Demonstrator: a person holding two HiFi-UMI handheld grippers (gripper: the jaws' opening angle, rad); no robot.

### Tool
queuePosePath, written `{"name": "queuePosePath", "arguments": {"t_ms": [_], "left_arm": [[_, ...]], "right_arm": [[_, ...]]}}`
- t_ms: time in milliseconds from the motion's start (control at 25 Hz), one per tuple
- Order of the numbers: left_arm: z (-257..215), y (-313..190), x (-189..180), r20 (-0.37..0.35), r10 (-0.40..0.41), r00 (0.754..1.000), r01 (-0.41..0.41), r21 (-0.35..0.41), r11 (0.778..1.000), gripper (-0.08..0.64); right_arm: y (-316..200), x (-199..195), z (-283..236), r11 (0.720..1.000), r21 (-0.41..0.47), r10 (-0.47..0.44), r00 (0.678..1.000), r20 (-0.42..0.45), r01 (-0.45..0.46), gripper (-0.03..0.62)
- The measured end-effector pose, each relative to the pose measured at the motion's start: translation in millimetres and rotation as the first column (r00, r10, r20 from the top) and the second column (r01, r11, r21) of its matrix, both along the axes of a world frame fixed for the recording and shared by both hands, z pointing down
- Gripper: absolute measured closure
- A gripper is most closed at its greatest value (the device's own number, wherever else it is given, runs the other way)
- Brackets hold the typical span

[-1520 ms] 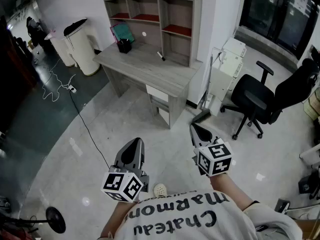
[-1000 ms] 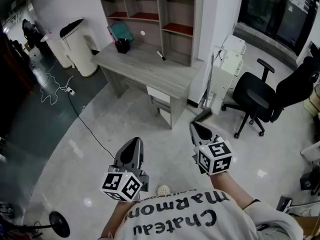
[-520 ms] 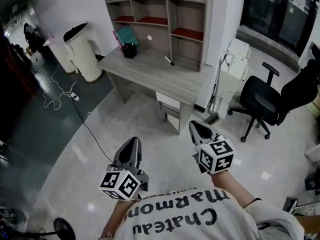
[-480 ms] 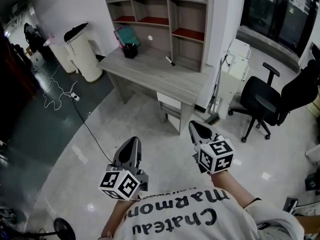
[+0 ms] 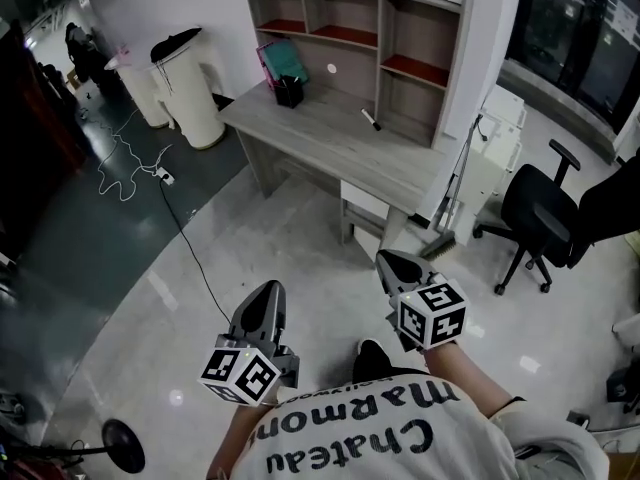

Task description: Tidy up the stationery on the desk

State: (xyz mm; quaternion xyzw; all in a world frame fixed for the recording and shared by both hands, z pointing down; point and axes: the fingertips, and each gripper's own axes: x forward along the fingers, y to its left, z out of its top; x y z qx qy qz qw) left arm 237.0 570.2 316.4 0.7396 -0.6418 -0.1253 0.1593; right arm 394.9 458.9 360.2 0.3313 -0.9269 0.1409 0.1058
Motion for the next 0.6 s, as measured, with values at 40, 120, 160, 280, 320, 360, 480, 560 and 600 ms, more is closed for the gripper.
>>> {"name": "queuePosePath", "arguments": {"t_ms": [40, 120, 160, 280, 320, 360, 480, 560, 600], "left_arm": [[4, 1, -4, -0.01, -0.004, 1.0, 0.004, -0.003, 1.0, 0.545], [12, 1, -13, -0.024, -0.019, 1.0, 0.018, -0.018, 1.0, 0.545], [16, -1, -17, -0.029, -0.029, 0.999, 0.029, -0.025, 0.999, 0.545], [19, -12, -29, -0.038, -0.051, 0.998, 0.05, -0.026, 0.998, 0.545], [18, -18, -32, -0.036, -0.053, 0.998, 0.053, -0.023, 0.998, 0.545], [17, -25, -35, -0.032, -0.055, 0.998, 0.055, -0.019, 0.998, 0.545], [13, -48, -45, -0.017, -0.066, 0.998, 0.066, -0.018, 0.998, 0.545], [12, -65, -54, -0.018, -0.077, 0.997, 0.077, -0.013, 0.997, 0.545], [11, -75, -60, -0.022, -0.084, 0.996, 0.084, -0.011, 0.996, 0.545]], "right_arm": [[0, -7, 4, 1.0, -0.01, -0.012, 1.0, -0.005, 0.012, 0.58], [-1, -20, 13, 0.999, -0.03, -0.037, 0.999, -0.012, 0.037, 0.58], [-2, -26, 16, 0.998, -0.038, -0.049, 0.999, -0.015, 0.049, 0.58], [-14, -38, 22, 0.996, -0.045, -0.076, 0.997, -0.022, 0.075, 0.58], [-21, -41, 23, 0.996, -0.046, -0.08, 0.997, -0.022, 0.079, 0.58], [-29, -44, 23, 0.996, -0.049, -0.081, 0.997, -0.02, 0.08, 0.58], [-58, -54, 22, 0.995, -0.051, -0.083, 0.996, -0.009, 0.083, 0.58], [-77, -64, 21, 0.995, -0.048, -0.091, 0.996, -0.005, 0.091, 0.58], [-87, -69, 20, 0.994, -0.046, -0.097, 0.995, -0.005, 0.096, 0.58]]}}
